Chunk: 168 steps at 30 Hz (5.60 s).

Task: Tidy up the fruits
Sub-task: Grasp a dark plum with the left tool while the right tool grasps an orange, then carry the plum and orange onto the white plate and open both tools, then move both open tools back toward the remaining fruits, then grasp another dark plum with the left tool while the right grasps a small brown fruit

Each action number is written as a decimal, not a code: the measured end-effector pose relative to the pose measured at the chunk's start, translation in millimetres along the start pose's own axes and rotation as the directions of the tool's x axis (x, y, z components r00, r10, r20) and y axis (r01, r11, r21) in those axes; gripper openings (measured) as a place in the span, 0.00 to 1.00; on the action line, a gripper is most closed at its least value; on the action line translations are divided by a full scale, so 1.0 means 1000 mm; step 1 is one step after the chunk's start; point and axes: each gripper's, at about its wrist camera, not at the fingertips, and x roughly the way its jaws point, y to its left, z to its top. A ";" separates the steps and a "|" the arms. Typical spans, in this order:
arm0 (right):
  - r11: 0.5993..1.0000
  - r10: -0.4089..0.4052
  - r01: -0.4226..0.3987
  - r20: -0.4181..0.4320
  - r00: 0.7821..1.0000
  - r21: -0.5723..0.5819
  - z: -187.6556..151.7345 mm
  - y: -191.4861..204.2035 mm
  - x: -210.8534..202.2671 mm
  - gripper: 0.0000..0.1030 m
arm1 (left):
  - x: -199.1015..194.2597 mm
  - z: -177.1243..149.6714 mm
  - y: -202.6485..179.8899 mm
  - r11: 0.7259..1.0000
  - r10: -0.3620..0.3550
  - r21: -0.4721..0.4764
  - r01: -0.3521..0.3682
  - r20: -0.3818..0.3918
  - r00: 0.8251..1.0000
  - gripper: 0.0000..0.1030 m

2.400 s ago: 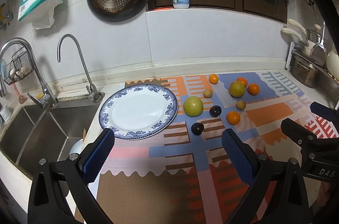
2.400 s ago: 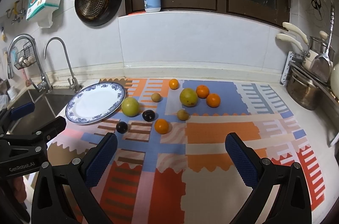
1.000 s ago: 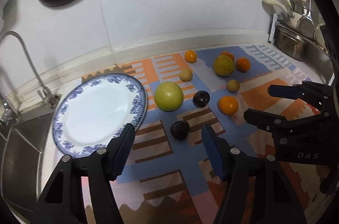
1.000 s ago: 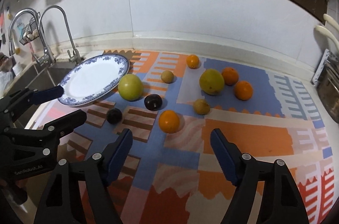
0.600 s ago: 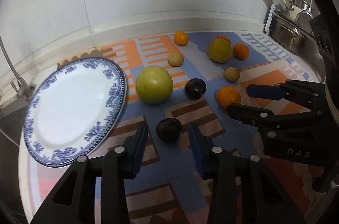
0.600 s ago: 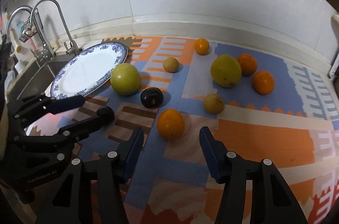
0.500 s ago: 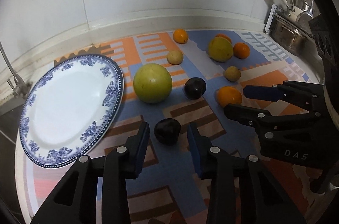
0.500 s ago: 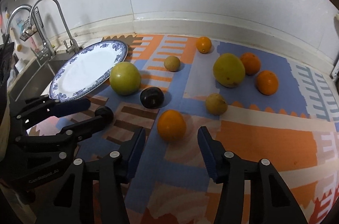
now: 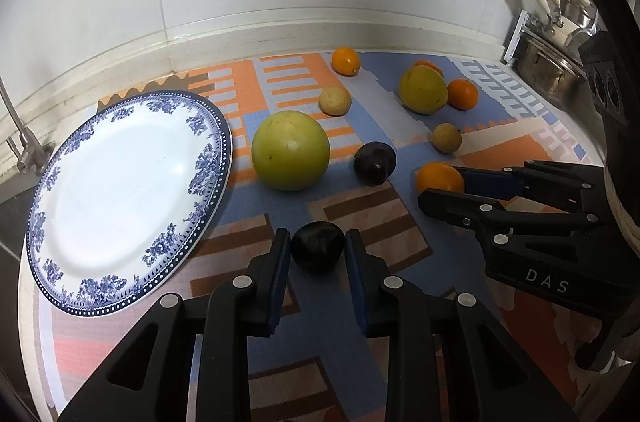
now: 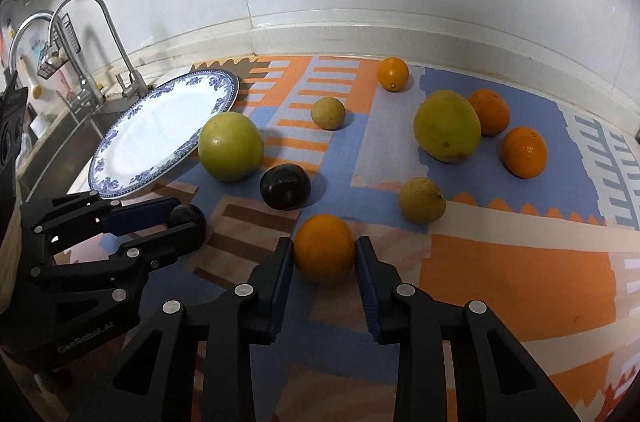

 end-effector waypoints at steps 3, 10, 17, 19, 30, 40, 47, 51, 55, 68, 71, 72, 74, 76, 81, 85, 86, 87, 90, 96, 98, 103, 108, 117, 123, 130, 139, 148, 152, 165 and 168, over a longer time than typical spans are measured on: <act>1.000 0.002 -0.002 0.001 1.000 -0.001 0.000 0.000 0.000 0.32 | -0.003 0.000 0.001 1.000 -0.002 -0.009 0.002 0.006 1.000 0.26; 0.999 0.029 -0.028 0.035 0.999 -0.017 0.006 0.010 -0.013 0.32 | -0.025 0.002 0.011 0.999 0.016 -0.047 -0.013 0.059 0.998 0.26; 0.992 0.095 -0.087 0.082 0.992 -0.096 0.021 0.041 -0.024 0.32 | -0.052 -0.001 0.033 0.991 0.096 -0.099 -0.085 0.110 0.989 0.26; 0.986 0.117 -0.104 0.099 0.988 -0.126 0.027 0.052 -0.025 0.32 | -0.058 -0.002 0.042 0.986 0.128 -0.118 -0.114 0.119 0.985 0.26; 0.950 0.234 -0.200 0.120 0.965 -0.241 0.055 0.104 -0.012 0.32 | -0.068 -0.006 0.091 0.955 0.257 -0.186 -0.231 0.129 0.958 0.26; 0.933 0.270 -0.249 0.045 0.962 -0.261 0.068 0.130 0.029 0.32 | -0.047 -0.011 0.128 0.938 0.277 -0.236 -0.253 0.072 0.958 0.26; 0.933 0.268 -0.260 -0.002 0.963 -0.251 0.073 0.136 0.054 0.32 | -0.036 -0.014 0.138 0.936 0.271 -0.242 -0.254 0.040 0.962 0.26; 0.932 0.262 -0.256 -0.011 0.965 -0.257 0.073 0.138 0.059 0.32 | -0.033 -0.015 0.140 0.937 0.265 -0.246 -0.248 0.035 0.964 0.26; 0.933 0.260 -0.257 -0.022 0.965 -0.251 0.073 0.138 0.064 0.32 | -0.032 -0.016 0.140 0.935 0.274 -0.243 -0.259 0.031 0.961 0.27; 0.944 0.240 -0.214 0.077 0.968 -0.253 0.067 0.128 0.023 0.45 | -0.068 -0.010 0.121 0.931 0.313 -0.227 -0.286 0.091 0.945 0.56; 0.953 0.220 -0.189 0.112 0.969 -0.236 0.064 0.118 0.005 0.52 | -0.082 -0.006 0.108 0.938 0.302 -0.218 -0.271 0.126 0.945 0.60; 0.956 0.218 -0.186 0.123 0.968 -0.228 0.064 0.115 -0.001 0.52 | -0.087 -0.005 0.103 0.940 0.297 -0.217 -0.264 0.137 0.945 0.61; 0.962 0.207 -0.175 0.144 0.968 -0.208 0.063 0.107 -0.015 0.53 | -0.095 -0.003 0.094 0.945 0.283 -0.213 -0.247 0.159 0.946 0.64; 0.967 0.196 -0.163 0.165 0.967 -0.194 0.061 0.100 -0.028 0.53 | -0.102 0.000 0.084 0.952 0.270 -0.197 -0.234 0.182 0.946 0.66; 0.981 0.137 -0.099 0.237 0.962 -0.165 0.052 0.082 -0.064 0.62 | -0.111 0.006 0.058 0.966 0.243 -0.141 -0.215 0.224 0.944 0.71; 0.989 0.092 -0.057 0.268 0.959 -0.137 0.046 0.069 -0.083 0.63 | -0.116 0.009 0.040 0.977 0.207 -0.105 -0.186 0.250 0.946 0.73; 0.991 0.080 -0.046 0.276 0.958 -0.128 0.044 0.064 -0.089 0.64 | -0.117 0.010 0.035 0.979 0.199 -0.093 -0.180 0.258 0.946 0.73; 0.992 0.066 -0.033 0.283 0.957 -0.119 0.042 0.060 -0.094 0.64 | -0.117 0.011 0.028 0.981 0.194 -0.082 -0.178 0.266 0.944 0.74; 0.995 0.034 -0.005 0.294 0.955 -0.097 0.037 0.048 -0.105 0.64 | -0.118 0.013 0.017 0.986 0.167 -0.061 -0.156 0.282 0.945 0.77; 0.998 -0.036 0.052 0.301 0.953 -0.045 0.025 0.019 -0.118 0.64 | -0.111 0.019 -0.009 0.992 0.121 -0.019 -0.121 0.303 0.945 0.82; 0.997 -0.056 0.067 0.298 0.953 -0.027 0.022 0.011 -0.120 0.65 | -0.106 0.020 -0.017 0.994 0.107 -0.005 -0.110 0.304 0.947 0.82; 0.995 -0.090 0.095 0.278 0.956 -0.004 0.015 -0.008 -0.117 0.64 | -0.092 0.022 -0.032 0.994 0.078 0.043 -0.096 0.303 0.950 0.82; 0.993 -0.112 0.118 0.262 0.958 -0.008 0.010 -0.018 -0.112 0.64 | -0.077 0.021 -0.045 0.993 0.049 0.090 -0.078 0.293 0.955 0.82; 0.990 -0.130 0.139 0.215 0.968 -0.027 0.005 -0.034 -0.090 0.64 | -0.041 0.023 -0.055 0.985 0.032 0.160 -0.071 0.237 0.971 0.74; 0.991 -0.119 0.127 0.180 0.976 -0.034 0.004 -0.042 -0.072 0.64 | -0.018 0.025 -0.059 0.976 0.015 0.210 -0.055 0.191 0.981 0.63; 0.996 -0.079 0.084 0.136 0.988 -0.028 0.005 -0.051 -0.047 0.64 | 0.006 0.030 -0.060 0.969 0.005 0.244 -0.032 0.110 0.994 0.49; 0.999 -0.034 0.033 0.087 0.996 0.008 0.011 -0.062 -0.019 0.59 | 0.026 0.033 -0.062 0.967 0.039 0.250 -0.054 0.064 0.997 0.43; 1.000 -0.014 0.014 0.051 0.999 0.002 0.016 -0.062 0.002 0.47 | 0.040 0.037 -0.062 0.966 0.054 0.253 -0.057 0.020 0.998 0.36; 1.000 -0.012 0.012 0.039 0.999 -0.002 0.017 -0.062 0.009 0.41 | 0.043 0.038 -0.060 0.967 0.062 0.248 -0.065 0.018 0.998 0.29; 1.000 0.010 -0.011 0.038 0.999 0.003 0.017 -0.058 0.006 0.29 | 0.025 0.042 -0.055 0.979 0.028 0.198 -0.040 0.063 0.998 0.28; 1.000 0.012 -0.012 0.053 0.999 -0.001 0.018 -0.054 -0.001 0.29 | 0.015 0.043 -0.052 0.983 0.023 0.178 -0.037 0.082 0.996 0.28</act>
